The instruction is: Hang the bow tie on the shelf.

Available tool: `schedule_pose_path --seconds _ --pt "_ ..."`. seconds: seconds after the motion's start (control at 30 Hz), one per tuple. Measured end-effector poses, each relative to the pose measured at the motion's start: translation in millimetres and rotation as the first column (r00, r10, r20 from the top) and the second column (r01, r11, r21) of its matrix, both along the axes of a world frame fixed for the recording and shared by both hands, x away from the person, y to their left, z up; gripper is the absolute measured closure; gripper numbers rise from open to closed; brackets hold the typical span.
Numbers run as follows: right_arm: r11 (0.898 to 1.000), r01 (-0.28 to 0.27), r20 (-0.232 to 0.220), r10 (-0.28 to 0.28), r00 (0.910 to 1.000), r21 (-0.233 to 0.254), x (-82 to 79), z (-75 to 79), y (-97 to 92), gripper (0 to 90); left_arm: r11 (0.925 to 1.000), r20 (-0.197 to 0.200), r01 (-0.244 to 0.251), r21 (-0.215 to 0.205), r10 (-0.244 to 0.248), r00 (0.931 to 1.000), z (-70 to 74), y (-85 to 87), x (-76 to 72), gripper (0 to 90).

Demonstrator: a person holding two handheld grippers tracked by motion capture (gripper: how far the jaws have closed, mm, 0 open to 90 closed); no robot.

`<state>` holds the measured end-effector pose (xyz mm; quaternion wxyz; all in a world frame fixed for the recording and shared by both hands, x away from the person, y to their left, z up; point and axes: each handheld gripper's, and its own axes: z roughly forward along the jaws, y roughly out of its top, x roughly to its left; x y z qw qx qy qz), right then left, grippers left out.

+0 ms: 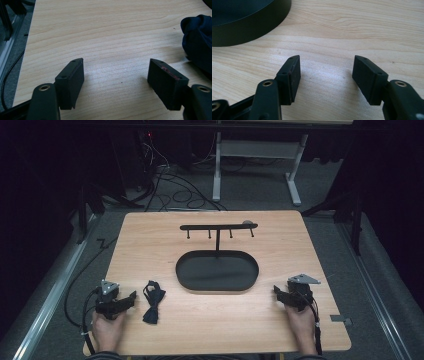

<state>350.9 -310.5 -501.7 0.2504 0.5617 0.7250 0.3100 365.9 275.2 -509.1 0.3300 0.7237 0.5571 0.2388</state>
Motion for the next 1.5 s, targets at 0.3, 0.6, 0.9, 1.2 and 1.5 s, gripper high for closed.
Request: schedule_pose_path --seconds 0.3,0.6,0.9,1.2,1.5 --pt "1.000 -0.003 -0.001 0.003 1.0000 0.003 0.0 0.0 0.0 40.0 1.0000 0.001 -0.002 0.000 0.002 1.0000 0.0 0.1 0.2 29.9" --pt "1.000 -0.006 -0.004 0.006 1.0000 0.003 0.1 0.1 0.1 39.3 1.0000 -0.002 0.004 0.000 -0.004 1.0000 0.3 -0.9 -1.0 30.2" --pt "1.000 -0.013 -0.002 0.013 0.9999 0.003 0.1 -0.1 0.3 38.8 0.9999 0.000 -0.014 0.002 0.014 0.9999 0.3 -3.9 -1.3 31.1" --pt "1.000 -0.013 -0.002 0.013 0.9999 0.004 0.2 0.0 0.2 38.8 0.9999 -0.017 0.012 -0.007 -0.012 0.9998 3.8 -5.7 -2.0 32.9" --pt "1.000 -0.013 -0.001 0.013 0.9999 0.004 0.2 -0.1 0.4 38.6 0.9968 0.005 0.020 -0.077 -0.020 0.9998 14.3 1.1 -12.2 32.6"
